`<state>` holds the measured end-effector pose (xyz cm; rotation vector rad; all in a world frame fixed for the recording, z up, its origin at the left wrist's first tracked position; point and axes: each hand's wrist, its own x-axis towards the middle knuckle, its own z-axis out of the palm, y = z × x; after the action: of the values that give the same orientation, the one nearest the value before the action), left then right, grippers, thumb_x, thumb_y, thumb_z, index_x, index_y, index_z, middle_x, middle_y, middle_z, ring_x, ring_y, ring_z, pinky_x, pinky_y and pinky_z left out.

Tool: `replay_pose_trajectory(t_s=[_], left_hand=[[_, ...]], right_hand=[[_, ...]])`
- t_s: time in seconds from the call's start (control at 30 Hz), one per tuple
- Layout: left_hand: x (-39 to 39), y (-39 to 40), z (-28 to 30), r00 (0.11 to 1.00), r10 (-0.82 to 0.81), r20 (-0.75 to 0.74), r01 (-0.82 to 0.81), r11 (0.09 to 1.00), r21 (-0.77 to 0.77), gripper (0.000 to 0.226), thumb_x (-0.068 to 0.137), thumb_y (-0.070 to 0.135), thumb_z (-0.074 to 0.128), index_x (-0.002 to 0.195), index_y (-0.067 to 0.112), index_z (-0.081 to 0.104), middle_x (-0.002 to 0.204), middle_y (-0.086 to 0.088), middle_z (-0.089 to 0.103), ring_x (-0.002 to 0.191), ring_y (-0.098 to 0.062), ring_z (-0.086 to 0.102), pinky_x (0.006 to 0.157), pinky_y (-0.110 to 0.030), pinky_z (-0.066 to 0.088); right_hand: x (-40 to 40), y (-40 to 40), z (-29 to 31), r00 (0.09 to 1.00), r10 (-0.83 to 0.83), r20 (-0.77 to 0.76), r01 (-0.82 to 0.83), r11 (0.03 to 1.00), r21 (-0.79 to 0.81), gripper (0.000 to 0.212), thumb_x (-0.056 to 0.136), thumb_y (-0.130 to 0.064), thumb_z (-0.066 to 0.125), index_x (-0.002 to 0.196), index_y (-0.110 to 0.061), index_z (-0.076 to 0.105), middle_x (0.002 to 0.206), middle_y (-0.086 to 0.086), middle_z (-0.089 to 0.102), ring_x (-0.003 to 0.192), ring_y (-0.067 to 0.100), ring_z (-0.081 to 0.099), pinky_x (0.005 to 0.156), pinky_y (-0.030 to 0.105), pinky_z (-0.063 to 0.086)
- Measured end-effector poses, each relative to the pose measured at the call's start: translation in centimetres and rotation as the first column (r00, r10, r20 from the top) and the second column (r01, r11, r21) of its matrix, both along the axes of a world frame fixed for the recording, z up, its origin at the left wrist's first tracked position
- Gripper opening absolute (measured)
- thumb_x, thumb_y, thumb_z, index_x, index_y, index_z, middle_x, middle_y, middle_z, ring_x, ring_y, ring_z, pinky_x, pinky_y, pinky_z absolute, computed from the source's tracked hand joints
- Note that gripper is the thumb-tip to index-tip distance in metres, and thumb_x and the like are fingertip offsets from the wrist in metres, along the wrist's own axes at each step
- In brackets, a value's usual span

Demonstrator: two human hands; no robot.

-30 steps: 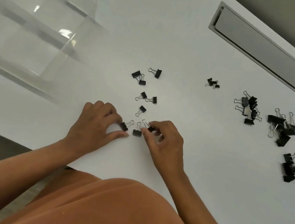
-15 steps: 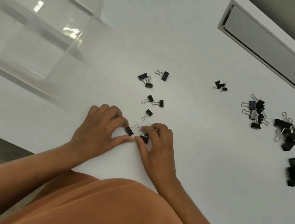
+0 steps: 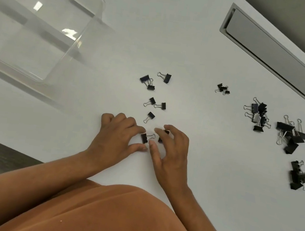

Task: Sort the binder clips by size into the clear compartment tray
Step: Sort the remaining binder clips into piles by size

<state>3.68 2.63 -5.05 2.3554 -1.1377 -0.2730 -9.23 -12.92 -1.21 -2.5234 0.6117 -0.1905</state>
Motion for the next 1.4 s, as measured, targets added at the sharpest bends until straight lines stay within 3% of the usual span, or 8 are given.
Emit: replay_pose_trajectory(t_s=[0.23, 0.4, 0.5, 0.7, 0.9, 1.17, 1.3, 1.4], left_hand=[[3.0, 2.2, -0.3, 0.971, -0.226, -0.072, 0.220, 0.971, -0.089, 0.050, 0.091, 0.063, 0.059, 0.124, 0.028, 0.071, 0.099, 0.011, 0.057, 0.093, -0.014, 0.054, 0.088, -0.032, 0.032], [5.6, 2.5, 0.3, 0.977, -0.197, -0.084, 0.182, 0.972, -0.151, 0.030, 0.092, 0.041, 0.075, 0.111, 0.018, 0.075, 0.098, 0.005, 0.058, 0.088, -0.014, 0.055, 0.081, -0.022, 0.040], [6.5, 0.8, 0.3, 0.993, -0.100, 0.057, 0.108, 0.980, -0.168, 0.016, 0.097, 0.032, 0.073, 0.099, 0.016, 0.075, 0.093, 0.002, 0.061, 0.085, -0.022, 0.054, 0.078, -0.034, 0.044], [8.7, -1.7, -0.3, 0.971, 0.177, 0.159, -0.159, 0.980, -0.122, 0.009, 0.100, 0.025, 0.063, 0.101, 0.018, 0.070, 0.098, -0.004, 0.057, 0.093, -0.031, 0.052, 0.078, -0.042, 0.036], [8.4, -1.9, -0.4, 0.963, 0.146, 0.226, -0.129, 0.988, -0.087, 0.010, 0.100, 0.023, 0.060, 0.103, 0.016, 0.067, 0.098, -0.005, 0.055, 0.091, -0.032, 0.051, 0.076, -0.045, 0.037], [8.4, -2.2, -0.3, 0.962, 0.177, 0.207, -0.167, 0.984, -0.063, 0.019, 0.100, 0.028, 0.058, 0.112, 0.014, 0.060, 0.106, -0.007, 0.056, 0.093, -0.032, 0.052, 0.081, -0.044, 0.039], [8.4, -2.4, 0.0, 0.955, 0.151, 0.254, -0.162, 0.986, 0.024, 0.047, 0.103, 0.036, 0.048, 0.146, 0.016, 0.050, 0.131, -0.010, 0.055, 0.104, -0.034, 0.053, 0.084, -0.047, 0.041], [8.2, -2.5, 0.0, 0.942, 0.091, 0.322, -0.124, 0.989, 0.083, 0.059, 0.107, 0.034, 0.042, 0.164, 0.025, 0.029, 0.169, 0.000, 0.030, 0.119, -0.033, 0.048, 0.086, -0.047, 0.041]], right_hand=[[-0.1, 1.1, -3.1, 0.989, 0.141, 0.042, -0.133, 0.979, -0.154, 0.025, 0.103, -0.025, 0.068, 0.126, -0.022, 0.075, 0.142, 0.003, 0.065, 0.142, 0.033, 0.050, 0.116, 0.062, 0.034], [-0.7, -0.8, -3.3, 0.987, 0.112, 0.119, -0.101, 0.990, -0.096, 0.018, 0.097, -0.002, 0.071, 0.114, -0.006, 0.077, 0.132, 0.006, 0.071, 0.136, 0.032, 0.056, 0.113, 0.047, 0.046], [-1.3, -2.6, -3.0, 0.991, 0.057, 0.119, -0.047, 0.995, -0.088, 0.021, 0.096, 0.004, 0.070, 0.114, -0.003, 0.076, 0.133, 0.006, 0.070, 0.137, 0.029, 0.057, 0.115, 0.039, 0.046], [-0.6, -6.1, -3.4, 0.989, -0.019, 0.148, 0.033, 0.995, -0.094, 0.018, 0.101, 0.001, 0.064, 0.114, -0.003, 0.076, 0.132, 0.008, 0.070, 0.137, 0.027, 0.058, 0.115, 0.038, 0.047], [2.1, -7.0, -2.2, 0.953, -0.011, 0.302, 0.068, 0.982, -0.178, 0.014, 0.088, 0.006, 0.068, 0.098, -0.001, 0.075, 0.118, 0.011, 0.072, 0.118, 0.035, 0.064, 0.100, 0.053, 0.049], [8.6, -2.5, 0.4, 0.969, -0.083, 0.232, 0.094, 0.995, -0.037, 0.017, 0.093, -0.014, 0.065, 0.107, -0.018, 0.074, 0.105, -0.006, 0.072, 0.099, 0.020, 0.064, 0.089, 0.040, 0.044], [13.4, -2.8, -0.4, 0.994, -0.076, 0.079, 0.081, 0.994, -0.066, 0.027, 0.096, -0.037, 0.069, 0.117, -0.022, 0.072, 0.111, -0.003, 0.070, 0.103, 0.023, 0.061, 0.089, 0.042, 0.042], [15.1, -3.2, -1.2, 0.998, -0.067, 0.009, 0.068, 0.997, -0.046, 0.025, 0.096, -0.038, 0.068, 0.114, -0.021, 0.073, 0.108, 0.001, 0.068, 0.103, 0.027, 0.061, 0.090, 0.045, 0.045]])
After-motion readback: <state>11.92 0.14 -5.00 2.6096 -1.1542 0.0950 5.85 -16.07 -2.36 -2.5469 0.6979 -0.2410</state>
